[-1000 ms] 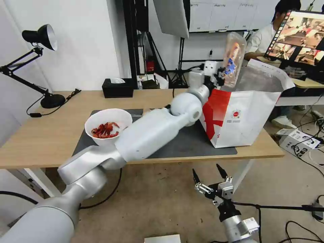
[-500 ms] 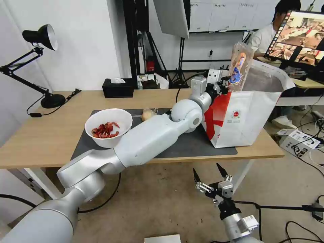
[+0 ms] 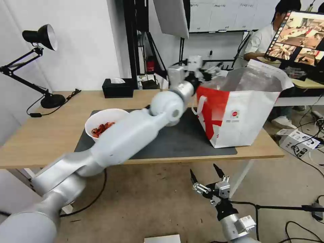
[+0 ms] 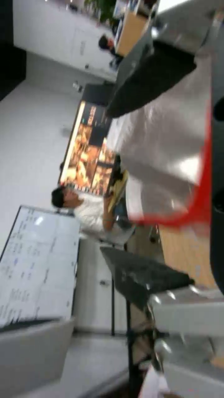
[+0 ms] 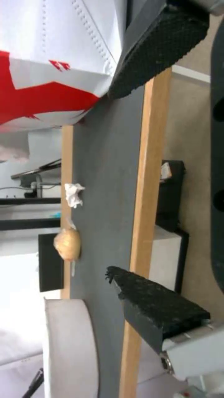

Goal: Pick up the trash from the table and place it into the takeout bag.

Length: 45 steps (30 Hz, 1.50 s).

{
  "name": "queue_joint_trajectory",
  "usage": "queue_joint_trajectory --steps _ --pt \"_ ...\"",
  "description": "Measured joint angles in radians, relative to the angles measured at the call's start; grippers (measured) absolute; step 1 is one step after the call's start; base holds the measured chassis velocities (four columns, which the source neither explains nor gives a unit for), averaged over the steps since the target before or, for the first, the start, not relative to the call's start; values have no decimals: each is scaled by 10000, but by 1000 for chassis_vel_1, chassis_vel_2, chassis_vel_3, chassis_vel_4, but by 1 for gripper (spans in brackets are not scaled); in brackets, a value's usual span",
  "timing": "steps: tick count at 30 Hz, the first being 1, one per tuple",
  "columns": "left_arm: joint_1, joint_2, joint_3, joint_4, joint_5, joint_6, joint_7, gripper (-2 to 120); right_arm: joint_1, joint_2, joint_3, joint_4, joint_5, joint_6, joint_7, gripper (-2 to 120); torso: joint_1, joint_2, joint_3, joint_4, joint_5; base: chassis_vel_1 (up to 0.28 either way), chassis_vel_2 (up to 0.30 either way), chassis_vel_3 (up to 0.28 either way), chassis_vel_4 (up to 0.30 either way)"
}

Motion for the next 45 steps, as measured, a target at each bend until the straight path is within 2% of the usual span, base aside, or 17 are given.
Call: queue_joint_trajectory --steps 2,3,4,5,7,8,10,14,16,17,20,24,26,28,33,41,45 --pt "0 0 0 0 0 0 0 90 0 0 0 0 0 0 0 100 0 0 0 0 0 0 0 0 0" --pt "582 722 -380 -632 173 -96 18 98 79 -26 -20 2 0 -23 9 100 1 0 0 0 -4 0 0 0 0" --pt "963 1150 -682 -999 223 -112 29 99 148 -51 -40 1 4 -42 24 100 0 0 -1 -1 -1 0 0 0 0" --pt "963 1150 -682 -999 223 -112 29 99 148 -51 -40 1 4 -42 24 100 0 0 -1 -1 -1 0 0 0 0" --pt "1843 1910 -1326 -1648 390 -122 101 100 294 -114 -104 1 24 -140 105 100 -1 1 -1 1 -2 0 0 0 0" --pt "1843 1910 -1326 -1648 390 -122 101 100 294 -114 -104 1 24 -140 105 100 -1 1 -1 1 -2 0 0 0 0" --pt "3088 2606 -2169 -2299 793 -122 338 100 449 -162 -152 3 56 -211 148 100 -1 1 -1 0 1 0 0 0 0" --pt "4272 2912 -2970 -2724 1151 -118 524 100 554 -185 -186 3 76 -241 164 100 -1 0 0 -1 -1 0 0 0 0" --pt "5794 3046 -4101 -3100 1773 -172 766 100 603 -190 -213 39 84 -255 177 100 -1 1 -1 -3 3 0 0 0 0" --pt "5794 3046 -4101 -3100 1773 -172 766 100 603 -190 -213 39 84 -255 177 100 -1 1 -1 -3 3 0 0 0 0" --pt "7876 3156 -5277 -3360 2895 -501 1012 100 556 -144 -273 102 85 -256 179 100 -2 1 -2 -2 3 0 0 0 0" --pt "8822 3140 -5730 -3402 3664 -791 1134 100 485 -75 -292 104 75 -244 178 100 -2 1 -2 0 5 0 0 0 0" --pt "9762 2780 -6122 -3403 4471 -1093 1346 100 241 52 -103 235 38 -190 175 100 -1 2 -1 -9 -2 0 0 0 0" --pt "10046 2666 -6308 -3410 4688 -1155 1394 100 212 65 -76 258 38 -180 173 100 -2 2 -2 -10 1 0 0 0 0" --pt "12249 1711 -7833 -3486 5929 -1690 1966 100 203 30 -38 304 43 -170 166 100 -2 1 -1 0 4 0 0 0 0" --pt "14269 807 -9227 -3378 6758 -2339 2761 100 145 -84 -32 298 198 -169 12 100 -1 1 0 0 5 0 0 0 0" --pt "14832 485 -9476 -3181 7077 -2676 3006 100 22 -179 21 216 288 -179 -188 100 -1 1 0 -2 5 0 0 0 0"
